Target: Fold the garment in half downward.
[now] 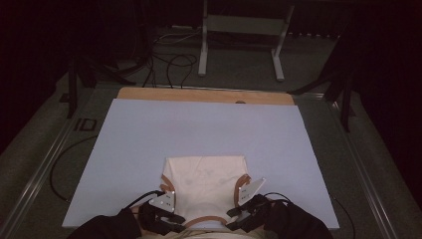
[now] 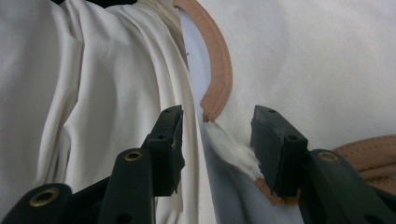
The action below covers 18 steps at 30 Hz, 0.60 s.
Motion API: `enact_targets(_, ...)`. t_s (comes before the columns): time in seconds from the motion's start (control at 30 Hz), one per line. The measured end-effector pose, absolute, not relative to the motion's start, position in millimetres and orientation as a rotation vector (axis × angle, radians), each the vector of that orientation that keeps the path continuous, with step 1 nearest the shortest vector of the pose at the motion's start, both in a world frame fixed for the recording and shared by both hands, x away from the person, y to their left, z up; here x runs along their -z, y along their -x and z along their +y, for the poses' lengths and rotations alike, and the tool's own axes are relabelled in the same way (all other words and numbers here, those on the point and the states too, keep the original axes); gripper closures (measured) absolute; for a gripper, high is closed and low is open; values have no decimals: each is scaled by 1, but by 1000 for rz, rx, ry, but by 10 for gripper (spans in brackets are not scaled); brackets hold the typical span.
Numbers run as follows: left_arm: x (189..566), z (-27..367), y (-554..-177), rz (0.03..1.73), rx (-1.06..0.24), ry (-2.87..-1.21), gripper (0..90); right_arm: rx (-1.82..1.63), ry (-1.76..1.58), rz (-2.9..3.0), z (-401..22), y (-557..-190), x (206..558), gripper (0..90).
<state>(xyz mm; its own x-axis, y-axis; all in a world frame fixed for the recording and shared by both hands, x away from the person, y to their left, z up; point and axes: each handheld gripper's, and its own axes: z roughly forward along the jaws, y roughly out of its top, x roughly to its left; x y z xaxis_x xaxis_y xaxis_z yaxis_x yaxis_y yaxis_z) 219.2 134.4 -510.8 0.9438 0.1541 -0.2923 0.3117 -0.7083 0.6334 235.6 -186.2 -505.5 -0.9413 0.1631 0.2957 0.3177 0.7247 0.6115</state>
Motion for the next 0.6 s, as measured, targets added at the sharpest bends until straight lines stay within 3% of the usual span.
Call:
enact_targets(0.17,504,138,-219,312,263,-2335,643,1083,414,-2719,-190,-239,498,416)
enact_targets(0.43,486,156,-232,393,135,-2233,395,1249,536,-2711,-199,-248,482,187)
enact_targets(0.6,480,164,-241,412,106,-2164,198,1286,569,-2737,-201,-253,477,147)
